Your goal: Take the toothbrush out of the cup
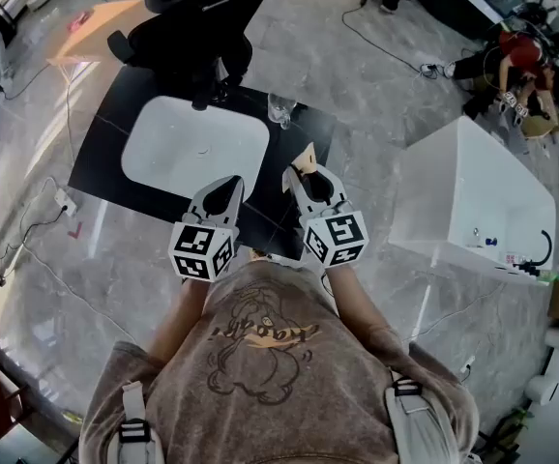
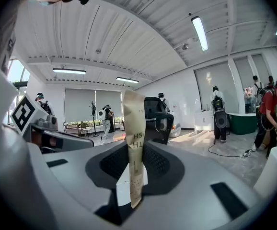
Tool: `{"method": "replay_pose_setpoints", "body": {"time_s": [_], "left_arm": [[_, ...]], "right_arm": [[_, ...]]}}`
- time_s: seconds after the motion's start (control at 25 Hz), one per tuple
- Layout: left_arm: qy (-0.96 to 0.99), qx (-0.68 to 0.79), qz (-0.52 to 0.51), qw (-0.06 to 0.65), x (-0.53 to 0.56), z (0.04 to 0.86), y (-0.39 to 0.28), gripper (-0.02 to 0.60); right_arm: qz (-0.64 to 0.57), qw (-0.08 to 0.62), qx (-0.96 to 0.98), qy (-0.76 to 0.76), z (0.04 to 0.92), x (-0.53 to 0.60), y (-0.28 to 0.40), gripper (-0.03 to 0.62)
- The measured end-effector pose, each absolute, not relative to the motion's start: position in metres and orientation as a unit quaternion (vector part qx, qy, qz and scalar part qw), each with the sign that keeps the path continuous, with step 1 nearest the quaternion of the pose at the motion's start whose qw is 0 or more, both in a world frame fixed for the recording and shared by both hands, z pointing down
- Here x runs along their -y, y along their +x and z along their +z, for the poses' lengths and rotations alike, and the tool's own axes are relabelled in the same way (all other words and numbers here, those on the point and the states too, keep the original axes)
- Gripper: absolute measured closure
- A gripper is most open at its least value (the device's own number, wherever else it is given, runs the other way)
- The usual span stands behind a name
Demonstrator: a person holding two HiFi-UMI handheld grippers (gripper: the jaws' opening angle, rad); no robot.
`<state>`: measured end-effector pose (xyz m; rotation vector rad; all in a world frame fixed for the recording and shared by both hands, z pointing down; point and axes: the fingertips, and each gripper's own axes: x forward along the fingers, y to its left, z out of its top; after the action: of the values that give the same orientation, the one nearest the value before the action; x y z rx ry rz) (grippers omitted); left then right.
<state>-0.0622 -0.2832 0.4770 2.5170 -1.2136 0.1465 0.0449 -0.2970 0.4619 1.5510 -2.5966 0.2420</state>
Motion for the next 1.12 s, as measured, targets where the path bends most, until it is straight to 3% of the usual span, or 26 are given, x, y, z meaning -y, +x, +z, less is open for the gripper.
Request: {"method": "replay_pose_setpoints", "body": {"time_s": [1.12], "left_arm": [[0.896,0.422,0.036,0.132,0.153,0.458,-0.039,0.565]], "right_arm": [[0.08,0.028,0.846,0.526,0.456,0.142,0.066,0.508]]}}
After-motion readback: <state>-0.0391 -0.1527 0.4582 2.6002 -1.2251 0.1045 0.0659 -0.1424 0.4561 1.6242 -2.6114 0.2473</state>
